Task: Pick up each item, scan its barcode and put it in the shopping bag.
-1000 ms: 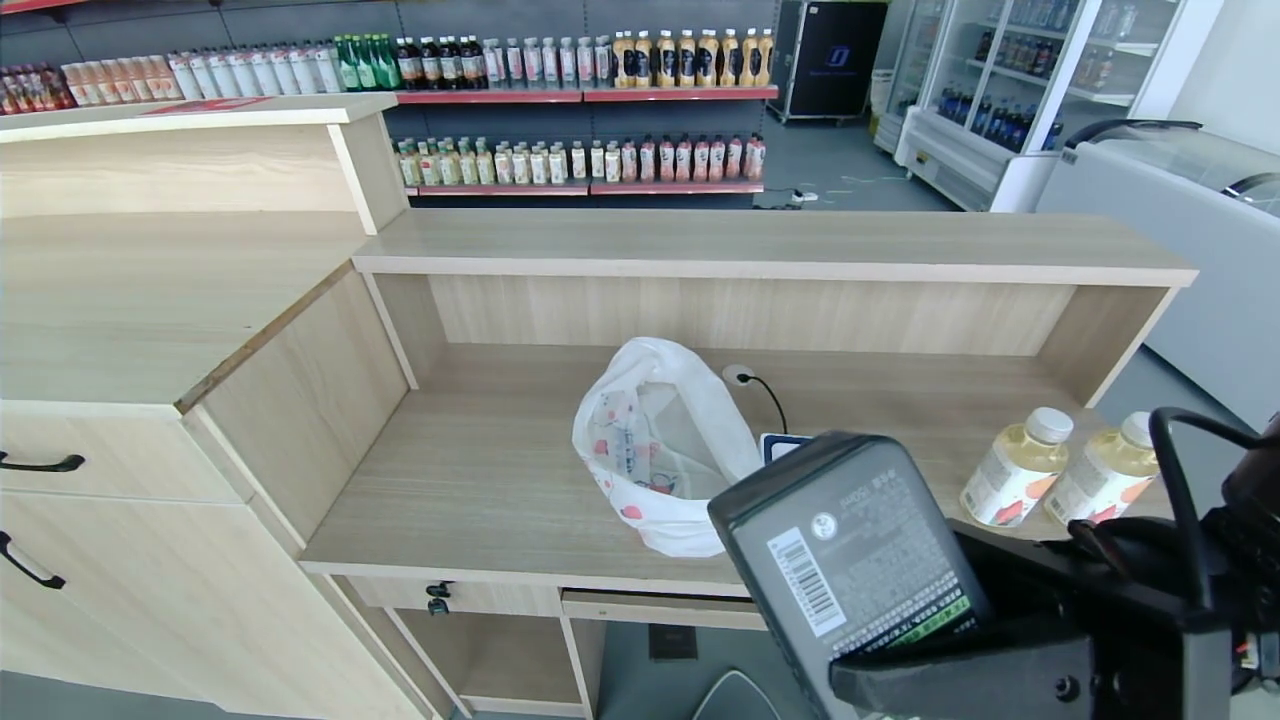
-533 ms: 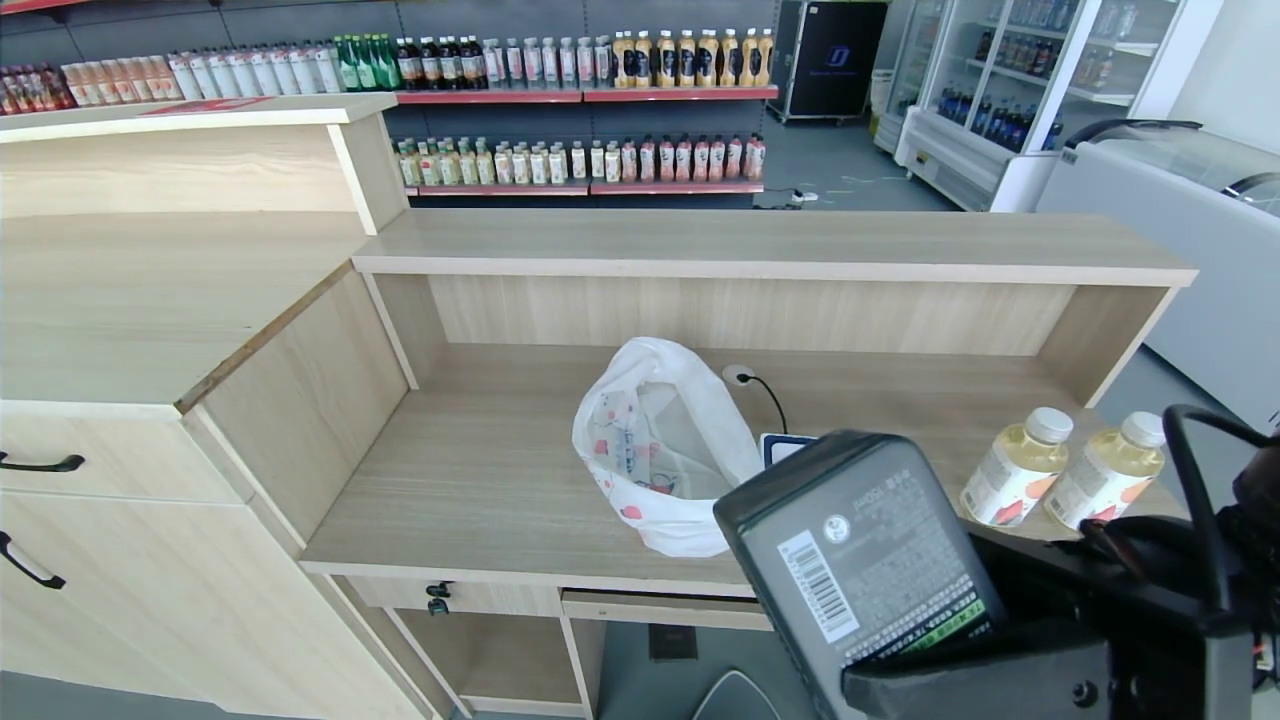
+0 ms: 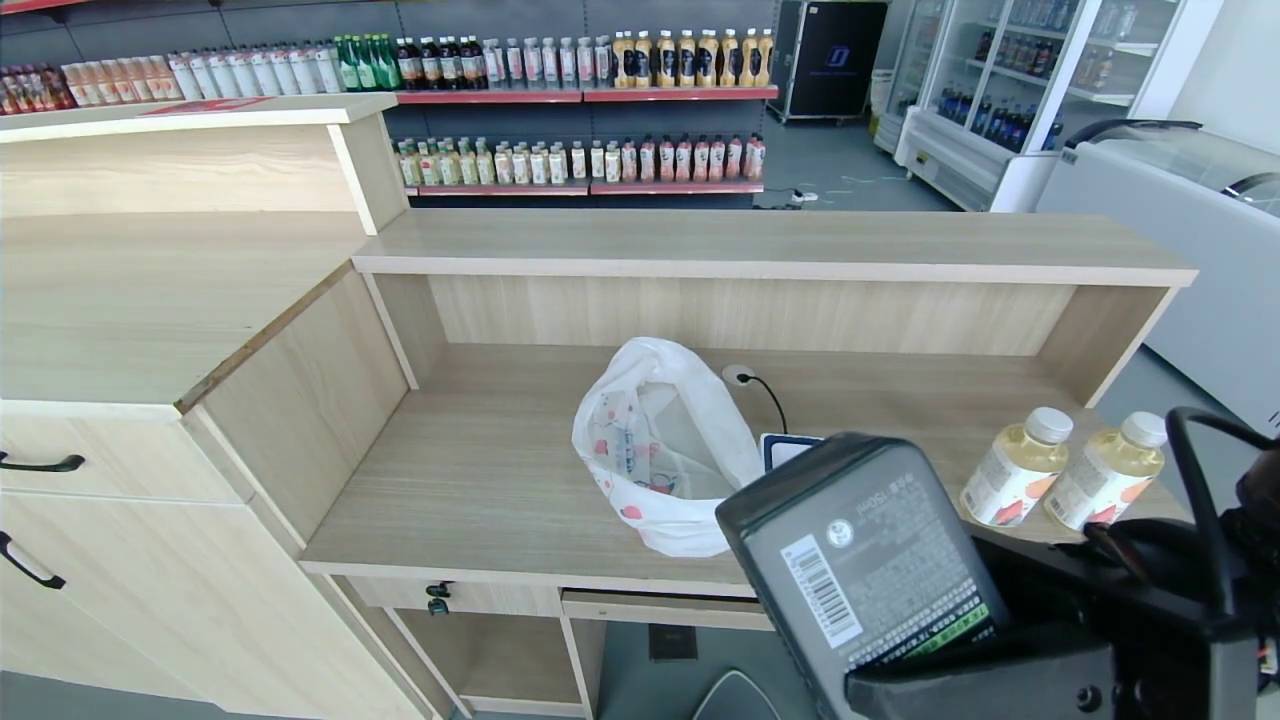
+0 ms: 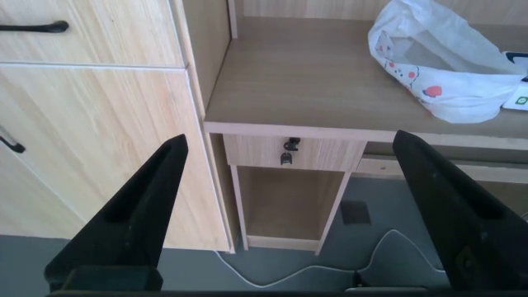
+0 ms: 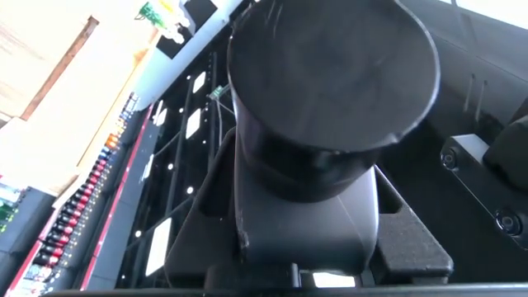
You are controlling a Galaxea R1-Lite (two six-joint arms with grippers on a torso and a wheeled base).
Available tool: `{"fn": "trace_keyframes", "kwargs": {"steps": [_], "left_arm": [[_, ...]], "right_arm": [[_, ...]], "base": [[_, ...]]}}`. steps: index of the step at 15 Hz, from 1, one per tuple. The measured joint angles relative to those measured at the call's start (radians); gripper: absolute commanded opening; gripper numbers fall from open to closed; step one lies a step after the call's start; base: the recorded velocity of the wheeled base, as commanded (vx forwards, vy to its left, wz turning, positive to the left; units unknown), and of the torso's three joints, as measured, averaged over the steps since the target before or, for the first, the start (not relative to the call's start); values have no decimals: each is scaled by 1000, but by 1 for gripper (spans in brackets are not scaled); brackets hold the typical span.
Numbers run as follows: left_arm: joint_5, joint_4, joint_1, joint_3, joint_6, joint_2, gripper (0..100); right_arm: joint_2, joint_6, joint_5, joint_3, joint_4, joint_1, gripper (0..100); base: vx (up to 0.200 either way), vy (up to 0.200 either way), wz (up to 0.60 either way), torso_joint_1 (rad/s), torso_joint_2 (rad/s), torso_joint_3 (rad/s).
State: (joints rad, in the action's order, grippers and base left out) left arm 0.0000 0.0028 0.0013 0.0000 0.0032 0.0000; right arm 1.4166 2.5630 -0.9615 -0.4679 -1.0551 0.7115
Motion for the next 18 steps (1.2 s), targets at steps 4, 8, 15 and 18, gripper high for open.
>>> {"fn": "trace_keyframes", "kwargs": {"steps": [4,8,15,18], "left_arm": [[0,0,0,0,0,0,100],[0,0,0,0,0,0,100],[0,0,0,0,0,0,100],[0,0,0,0,0,0,100]], "right_arm": [[5,-1,1,1,0,0,0],[67,-233,13,-126,-6,-66,0],[90,-1287,549,-123,18,-652,0],[64,-1601,600,-87,181,-886,0]], "base": [[0,0,0,0,0,0],[0,0,0,0,0,0],[0,0,0,0,0,0],[0,0,0,0,0,0]]}}
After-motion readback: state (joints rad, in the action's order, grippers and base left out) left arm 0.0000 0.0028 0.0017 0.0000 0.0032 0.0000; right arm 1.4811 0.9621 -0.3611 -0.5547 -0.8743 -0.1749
